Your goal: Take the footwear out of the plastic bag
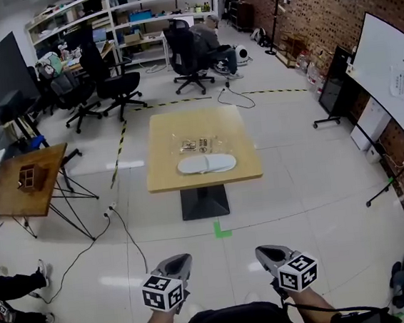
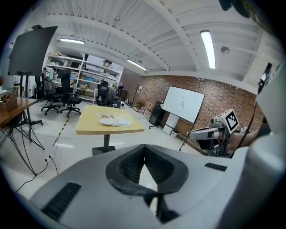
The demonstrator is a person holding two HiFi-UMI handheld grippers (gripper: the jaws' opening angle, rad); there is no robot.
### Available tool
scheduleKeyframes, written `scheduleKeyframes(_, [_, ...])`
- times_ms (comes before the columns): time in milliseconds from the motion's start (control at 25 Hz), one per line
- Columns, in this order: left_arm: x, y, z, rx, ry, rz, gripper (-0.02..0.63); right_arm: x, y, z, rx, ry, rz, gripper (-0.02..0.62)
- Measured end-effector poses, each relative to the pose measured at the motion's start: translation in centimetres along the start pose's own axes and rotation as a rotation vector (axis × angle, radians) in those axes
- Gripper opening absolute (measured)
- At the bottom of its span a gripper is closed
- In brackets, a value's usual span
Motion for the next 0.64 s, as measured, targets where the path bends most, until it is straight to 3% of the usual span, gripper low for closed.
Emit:
scheduleKeyframes(200, [-0.5, -0.2, -0.2, -0.003, 0.000, 0.028, 0.006, -1.4, 0.9, -0.7, -0.003, -0.040, -0.008, 0.000])
scheduleKeyframes(640, [-2.2, -1.2, 0.0, 0.010, -0.032, -0.007, 0.006, -1.9, 2.6, -1.8, -0.002, -0.059, -0.019, 0.000])
Point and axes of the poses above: the fingertips, and each gripper's own axes: y backward along the fingers, x to its left, z out of its top, the point moved 5 cm from there along y, backward along the fingers, and after that the axes turned 13 degrees about -x, right-handed, at the moved point
